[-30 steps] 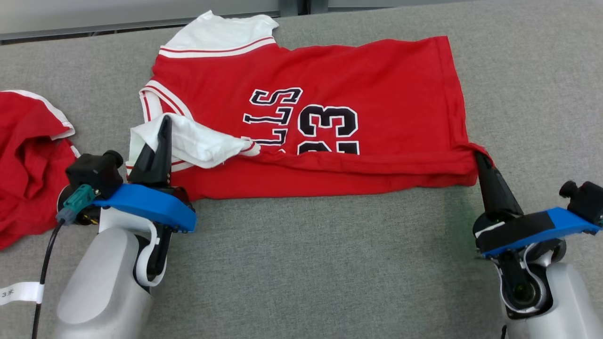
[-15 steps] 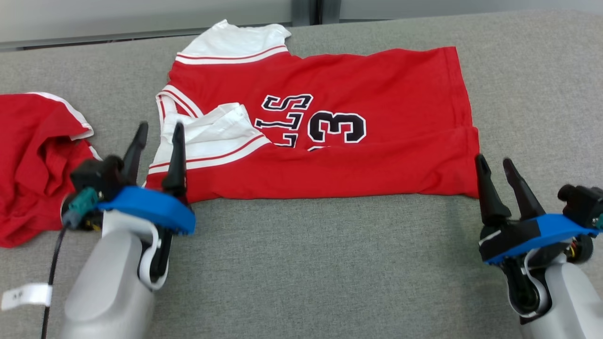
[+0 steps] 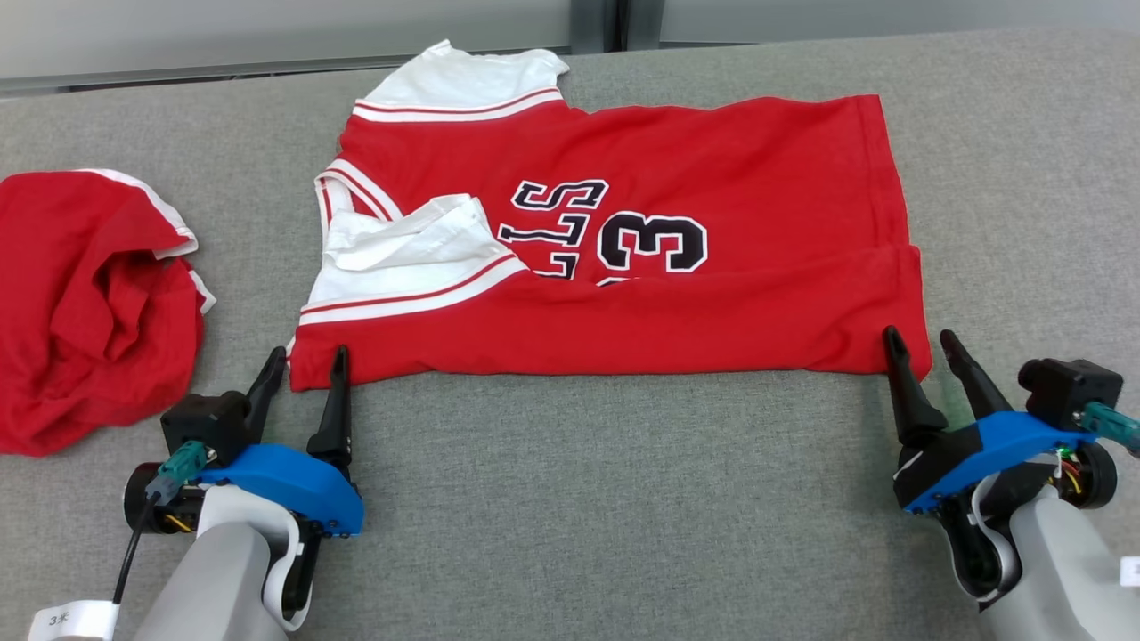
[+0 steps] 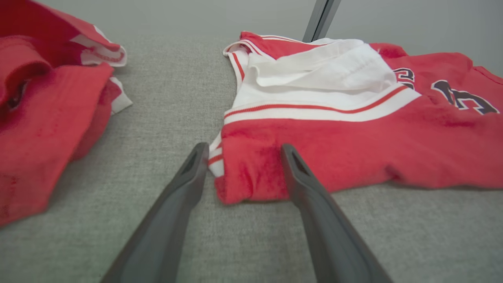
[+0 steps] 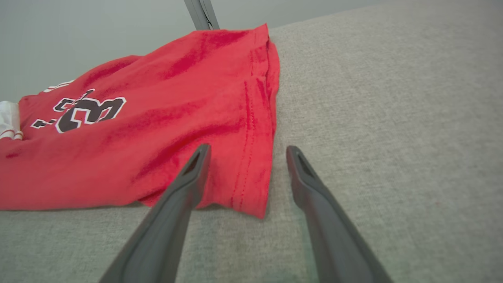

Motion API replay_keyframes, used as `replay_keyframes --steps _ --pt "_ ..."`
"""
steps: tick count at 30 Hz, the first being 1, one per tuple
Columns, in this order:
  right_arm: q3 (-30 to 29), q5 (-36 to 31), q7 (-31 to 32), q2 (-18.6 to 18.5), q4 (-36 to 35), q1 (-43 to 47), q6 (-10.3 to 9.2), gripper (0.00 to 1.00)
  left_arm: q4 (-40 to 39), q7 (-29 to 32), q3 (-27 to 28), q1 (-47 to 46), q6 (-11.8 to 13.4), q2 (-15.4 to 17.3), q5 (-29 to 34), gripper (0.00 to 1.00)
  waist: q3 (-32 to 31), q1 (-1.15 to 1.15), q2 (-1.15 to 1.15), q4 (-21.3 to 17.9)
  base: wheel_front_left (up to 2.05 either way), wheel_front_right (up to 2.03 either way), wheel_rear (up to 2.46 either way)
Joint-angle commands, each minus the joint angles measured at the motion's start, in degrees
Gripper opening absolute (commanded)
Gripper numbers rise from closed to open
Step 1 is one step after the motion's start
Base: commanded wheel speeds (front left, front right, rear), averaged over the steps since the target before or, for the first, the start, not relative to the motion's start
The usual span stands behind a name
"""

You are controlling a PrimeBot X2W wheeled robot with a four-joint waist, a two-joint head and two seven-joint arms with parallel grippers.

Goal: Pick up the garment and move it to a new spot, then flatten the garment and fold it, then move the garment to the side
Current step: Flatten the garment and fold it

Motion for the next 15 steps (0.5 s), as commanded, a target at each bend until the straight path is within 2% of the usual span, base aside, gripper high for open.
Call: replay_keyframes --steps 1,7,8,9,10,11,15 --pt "0.33 -0.57 0.18 0.07 1.63 -1.76 0.03 1.00 1.00 0.14 -0.49 -0.65 -0.28 -0.17 -0.03 1.00 0.19 0.00 0.00 0.13 0.00 0.00 0.00" --pt "1.37 -2.20 0.18 0.47 7.21 -4.34 0.03 1.00 3.60 1.13 -1.78 -2.05 -0.61 -1.30 -0.54 1.00 0.41 0.00 0.00 0.57 0.00 0.00 0.00" --pt "1.71 -2.06 0.29 0.78 8.08 -4.67 0.03 0.96 4.16 1.40 -1.99 -2.41 -0.68 -1.48 -0.60 1.00 0.38 0.00 0.00 0.59 0.00 0.00 0.00" --pt "2.06 -1.69 0.08 1.20 8.68 -4.80 0.03 0.20 4.72 1.55 -2.25 -2.70 -0.67 -1.63 -0.83 0.60 0.30 0.00 0.00 0.60 0.00 0.00 0.00" --pt "2.20 -1.26 -0.55 1.53 8.97 -5.03 0.03 0.00 5.20 1.54 -2.53 -3.02 -0.73 -1.73 -0.95 0.32 0.19 0.00 0.00 0.60 0.00 0.00 0.00" --pt "2.36 -1.11 -1.02 1.43 9.30 -5.19 0.03 0.00 5.56 1.49 -2.77 -3.42 -0.81 -1.83 -1.00 0.00 0.04 0.00 0.00 0.57 0.00 0.00 0.00" --pt "2.56 0.47 -3.62 1.18 10.09 -5.04 0.03 0.00 5.99 0.69 -3.03 -3.59 -0.93 -2.16 -1.82 0.00 -1.70 0.00 0.00 0.45 0.00 0.00 0.00"
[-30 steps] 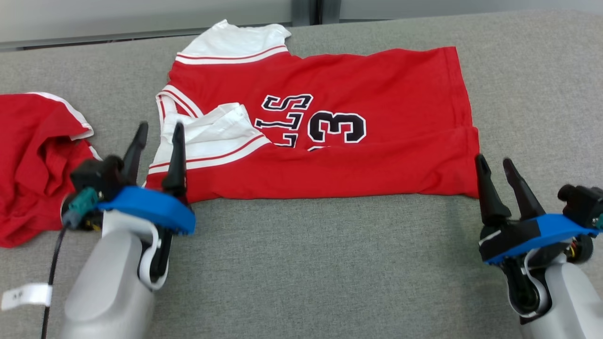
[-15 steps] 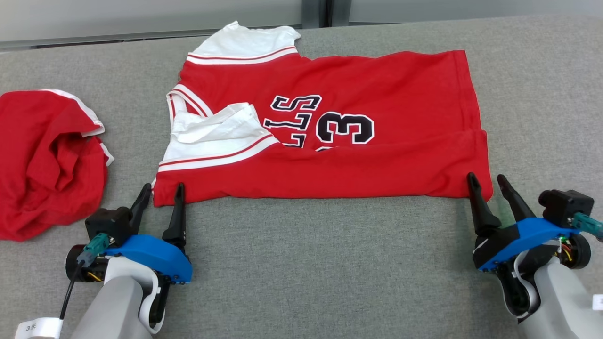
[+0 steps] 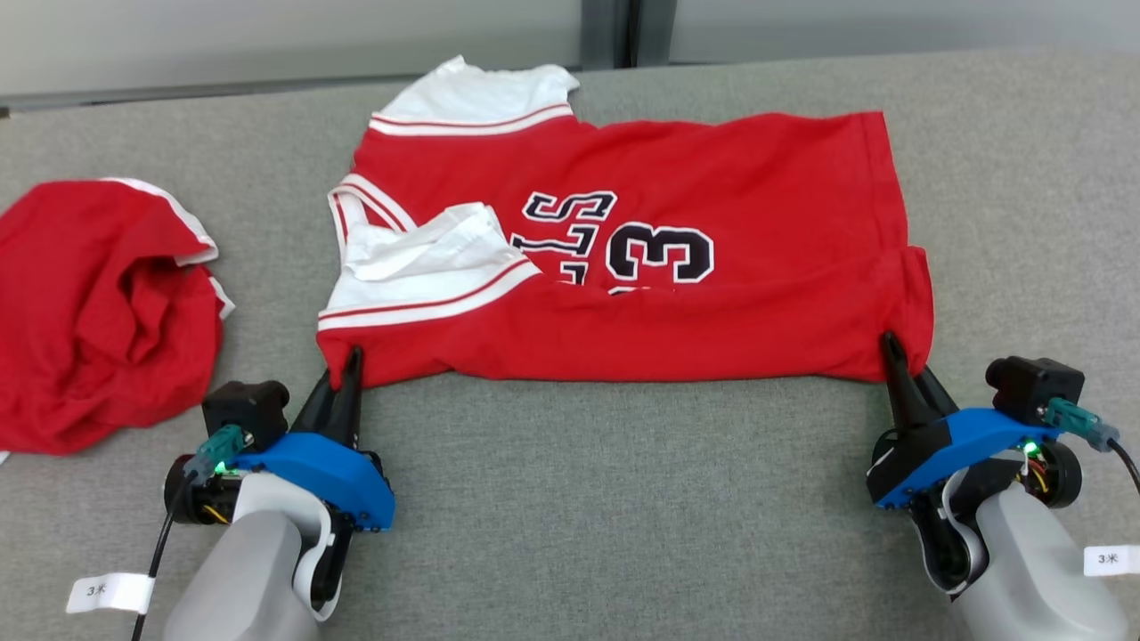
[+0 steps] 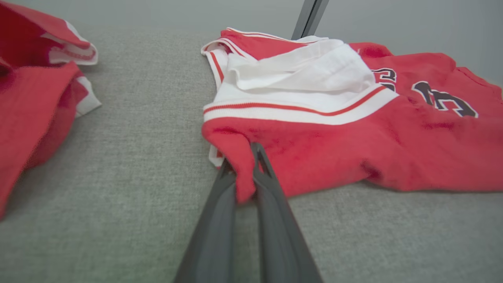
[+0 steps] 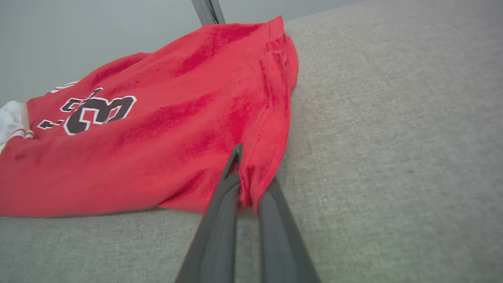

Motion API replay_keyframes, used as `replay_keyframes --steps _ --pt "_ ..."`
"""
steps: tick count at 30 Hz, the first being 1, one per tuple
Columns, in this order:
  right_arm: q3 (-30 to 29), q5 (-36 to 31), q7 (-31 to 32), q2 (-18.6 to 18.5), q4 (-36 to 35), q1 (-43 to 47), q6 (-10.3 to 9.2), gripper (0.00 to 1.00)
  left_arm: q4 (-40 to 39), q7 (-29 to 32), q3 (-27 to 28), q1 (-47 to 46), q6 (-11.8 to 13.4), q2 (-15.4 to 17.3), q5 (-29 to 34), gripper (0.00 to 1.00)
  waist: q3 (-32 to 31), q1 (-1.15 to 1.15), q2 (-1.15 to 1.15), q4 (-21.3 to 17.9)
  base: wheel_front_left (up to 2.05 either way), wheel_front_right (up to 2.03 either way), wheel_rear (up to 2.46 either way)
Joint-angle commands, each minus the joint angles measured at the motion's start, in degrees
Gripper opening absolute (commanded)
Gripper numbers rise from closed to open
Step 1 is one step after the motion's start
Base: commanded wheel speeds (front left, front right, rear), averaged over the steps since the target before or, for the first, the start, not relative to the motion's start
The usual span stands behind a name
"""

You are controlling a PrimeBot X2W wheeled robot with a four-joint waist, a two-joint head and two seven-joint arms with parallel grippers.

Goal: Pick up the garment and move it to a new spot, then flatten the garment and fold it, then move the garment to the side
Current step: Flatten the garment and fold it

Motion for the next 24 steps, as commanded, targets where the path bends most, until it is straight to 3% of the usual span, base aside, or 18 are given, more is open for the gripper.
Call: replay_keyframes --steps 1,8,14,24 --pt "0.19 0.59 -0.59 -0.23 0.07 0.28 0.03 0.00 0.00 -0.32 0.17 0.50 -0.27 0.25 -0.53 0.00 -0.86 0.00 0.00 -0.28 0.00 0.00 0.00" --pt "0.61 3.85 -2.05 -1.01 -1.73 6.01 0.02 0.00 -4.79 -1.09 1.03 7.77 -0.37 -0.52 -1.98 0.00 -5.95 0.00 0.00 0.59 0.00 0.00 0.00" --pt "-1.63 5.54 -1.01 -2.31 -7.25 14.26 0.02 0.00 -12.59 -1.15 2.83 16.95 1.00 -0.94 -1.17 0.00 -8.69 0.00 0.00 2.28 0.00 0.00 0.00" --pt "-6.32 4.16 7.51 -0.10 -21.54 28.46 0.02 0.00 -23.77 0.04 2.23 27.79 4.63 -0.98 -0.50 0.00 -10.10 0.00 0.00 3.18 0.00 0.00 0.00"
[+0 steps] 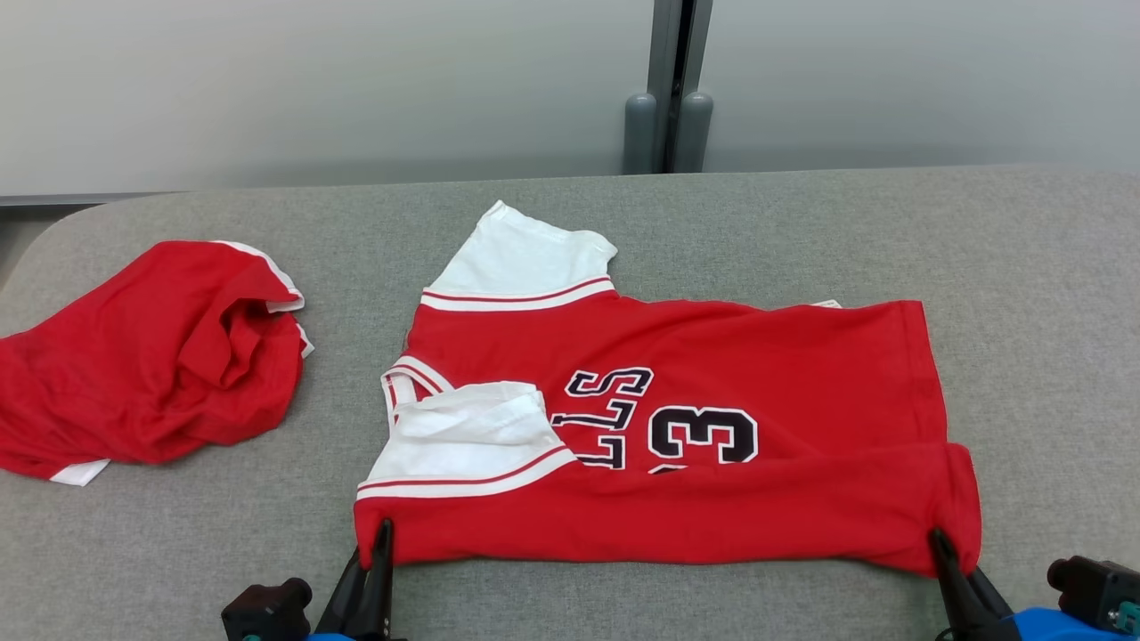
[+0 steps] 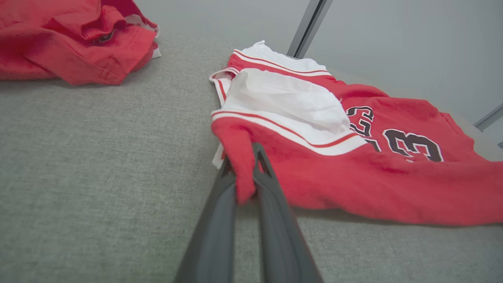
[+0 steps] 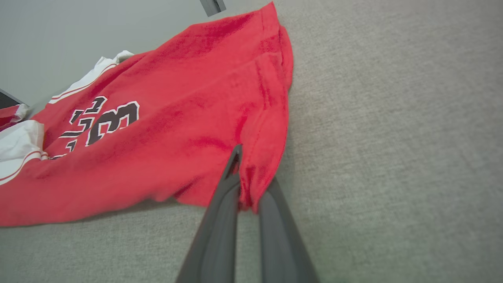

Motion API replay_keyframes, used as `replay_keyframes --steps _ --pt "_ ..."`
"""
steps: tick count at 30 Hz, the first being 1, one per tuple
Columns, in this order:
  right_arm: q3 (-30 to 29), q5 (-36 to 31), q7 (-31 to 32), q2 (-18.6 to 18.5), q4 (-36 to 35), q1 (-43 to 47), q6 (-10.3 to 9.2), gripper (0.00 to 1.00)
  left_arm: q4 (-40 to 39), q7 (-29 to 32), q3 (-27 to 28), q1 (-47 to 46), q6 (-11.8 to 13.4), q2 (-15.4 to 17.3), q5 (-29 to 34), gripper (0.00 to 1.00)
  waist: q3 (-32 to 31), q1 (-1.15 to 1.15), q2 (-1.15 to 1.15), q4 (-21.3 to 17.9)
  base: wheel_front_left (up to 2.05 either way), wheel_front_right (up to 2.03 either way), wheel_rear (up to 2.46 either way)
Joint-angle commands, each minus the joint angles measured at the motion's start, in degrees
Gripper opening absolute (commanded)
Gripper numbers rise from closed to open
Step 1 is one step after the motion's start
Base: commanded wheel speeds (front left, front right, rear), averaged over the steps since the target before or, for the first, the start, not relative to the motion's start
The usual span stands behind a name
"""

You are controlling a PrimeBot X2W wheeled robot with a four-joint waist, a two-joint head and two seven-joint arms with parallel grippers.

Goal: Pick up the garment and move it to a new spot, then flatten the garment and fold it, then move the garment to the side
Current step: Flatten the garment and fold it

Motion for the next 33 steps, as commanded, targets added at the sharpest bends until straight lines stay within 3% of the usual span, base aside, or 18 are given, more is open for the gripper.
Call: replay_keyframes --steps 1,2,3,4,16,23,33 --pt "-0.40 -0.31 1.12 0.62 -1.28 1.50 0.01 0.00 -0.81 0.25 -0.05 0.77 0.49 0.40 0.08 0.00 0.07 0.01 0.00 -0.04 0.00 0.00 0.00" --pt "-0.88 -0.74 1.70 0.90 -2.28 2.02 0.01 0.27 -1.27 0.36 -0.08 1.05 0.76 0.45 0.09 0.00 0.12 0.01 0.00 -0.11 0.00 0.00 0.00" --pt "-1.08 -1.87 2.10 0.89 -2.92 2.42 0.01 0.89 -1.61 0.34 0.00 1.18 1.02 0.53 0.33 0.44 0.08 0.01 0.00 -0.25 0.00 0.00 0.00" --pt "-1.26 -2.84 2.05 1.05 -3.59 2.63 0.01 1.00 -2.03 0.13 0.27 1.20 1.25 0.26 0.17 1.00 0.05 0.01 0.00 -0.36 0.00 0.00 0.00" --pt "-1.80 -10.74 -3.78 2.35 -9.33 -4.38 0.02 1.00 -8.43 -1.06 6.25 -3.75 3.81 0.94 5.08 1.00 -1.11 0.01 0.00 -2.58 0.00 0.00 0.00" --pt "0.39 -13.53 -8.06 3.47 -9.35 -9.48 0.01 1.00 -12.33 -1.09 11.31 -5.91 3.73 0.30 9.36 1.00 -0.75 0.01 0.00 -3.29 0.00 0.00 0.00" --pt "2.32 -15.48 -10.85 4.99 -5.97 -13.41 0.02 1.00 -9.90 -1.09 14.65 -9.13 2.81 -0.32 12.88 1.00 0.06 0.01 0.00 -3.10 0.00 0.00 0.00"
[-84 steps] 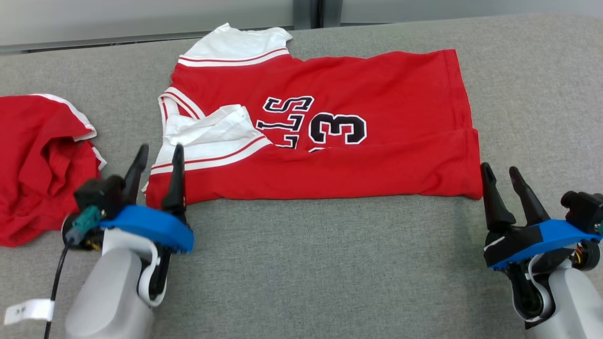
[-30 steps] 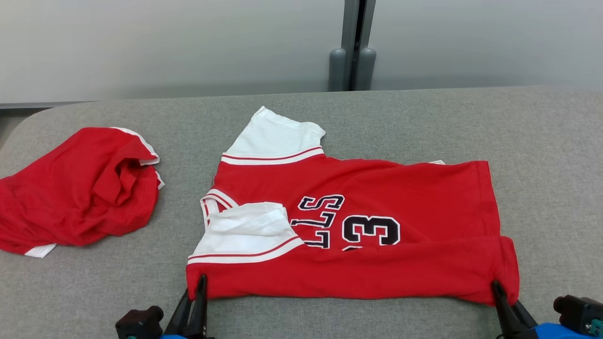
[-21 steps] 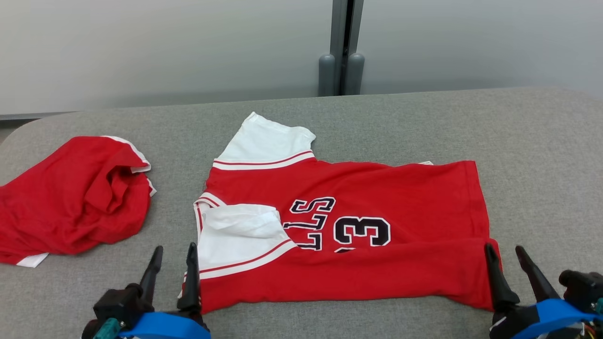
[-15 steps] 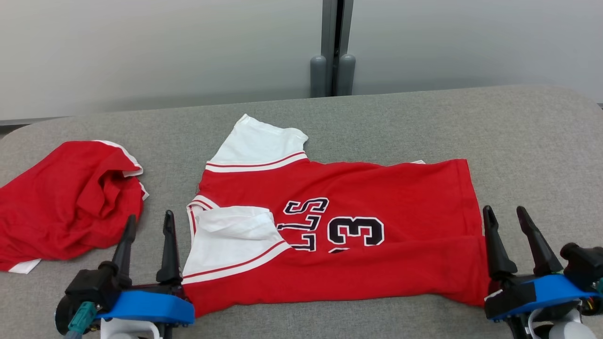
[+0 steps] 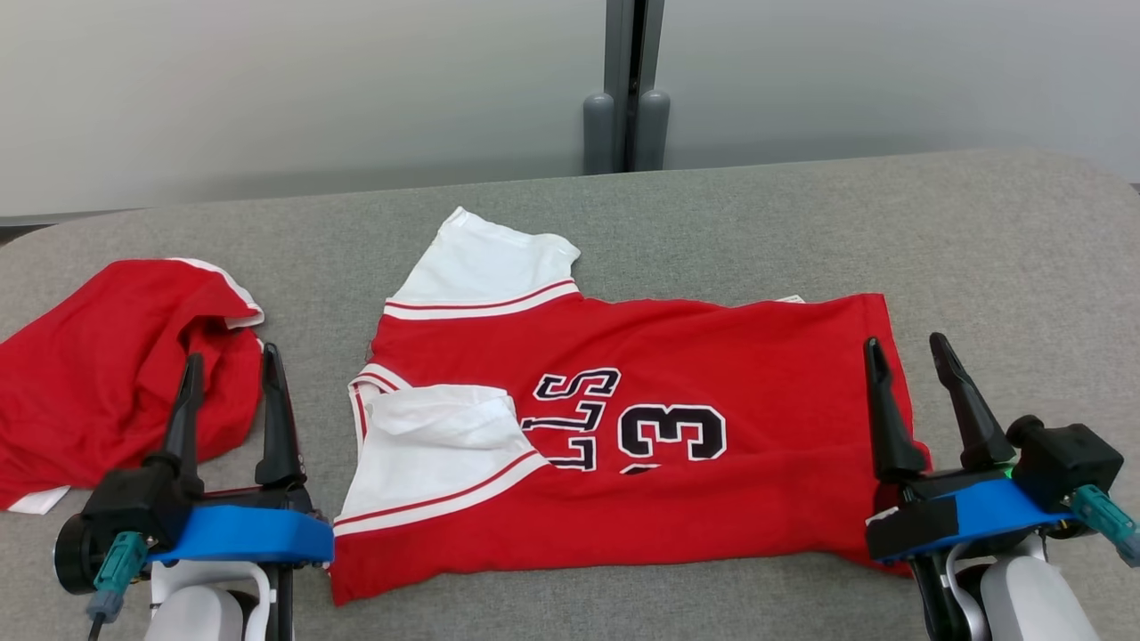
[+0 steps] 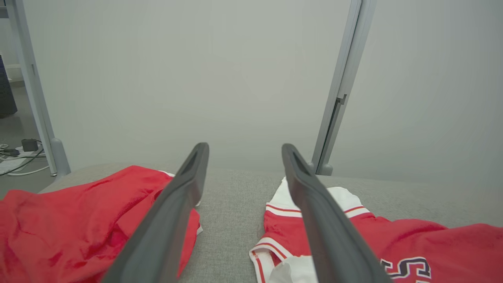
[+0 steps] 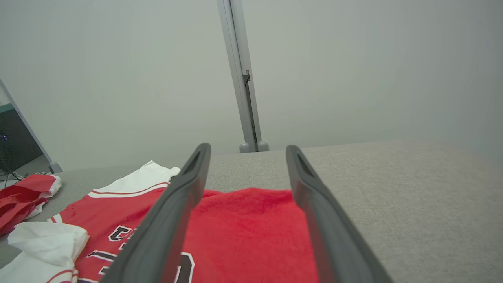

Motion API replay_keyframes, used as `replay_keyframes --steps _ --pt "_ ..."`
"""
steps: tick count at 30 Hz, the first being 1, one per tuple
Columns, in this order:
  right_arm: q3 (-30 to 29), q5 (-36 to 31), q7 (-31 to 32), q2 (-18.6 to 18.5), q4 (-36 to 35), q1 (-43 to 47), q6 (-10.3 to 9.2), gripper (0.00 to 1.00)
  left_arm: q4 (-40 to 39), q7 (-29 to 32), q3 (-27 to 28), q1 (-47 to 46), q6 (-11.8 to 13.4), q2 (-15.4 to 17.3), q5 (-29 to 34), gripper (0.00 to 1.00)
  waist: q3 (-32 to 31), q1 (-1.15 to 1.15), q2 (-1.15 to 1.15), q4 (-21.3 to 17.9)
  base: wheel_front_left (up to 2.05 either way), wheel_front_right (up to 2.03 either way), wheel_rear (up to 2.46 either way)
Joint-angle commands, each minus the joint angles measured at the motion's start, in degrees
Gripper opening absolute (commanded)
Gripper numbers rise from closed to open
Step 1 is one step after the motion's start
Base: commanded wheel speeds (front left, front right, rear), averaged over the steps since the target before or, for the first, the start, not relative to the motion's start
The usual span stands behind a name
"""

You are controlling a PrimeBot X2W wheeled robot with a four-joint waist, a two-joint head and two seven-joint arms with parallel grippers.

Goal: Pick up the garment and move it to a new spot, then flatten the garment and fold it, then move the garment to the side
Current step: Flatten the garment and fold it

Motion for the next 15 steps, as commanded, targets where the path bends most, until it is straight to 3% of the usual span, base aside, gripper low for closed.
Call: replay_keyframes --steps 1,8,15 --pt "0.07 -0.27 -0.46 0.29 0.64 -0.94 0.01 1.00 0.63 -0.27 0.49 -1.19 -0.23 -0.12 0.50 1.00 0.15 0.00 0.00 0.14 0.00 0.00 0.00" --pt "-0.67 -1.18 -1.03 0.52 2.68 -1.88 0.01 1.00 2.92 -0.26 1.05 -2.19 -1.26 -0.67 1.52 1.00 0.82 0.00 0.00 0.06 0.00 0.00 0.00" --pt "-3.61 -2.39 0.40 -1.18 4.16 -6.55 0.01 1.00 6.64 0.19 -0.14 -9.80 -4.12 1.79 2.43 1.00 3.61 0.00 0.00 -0.54 0.00 0.00 0.00"
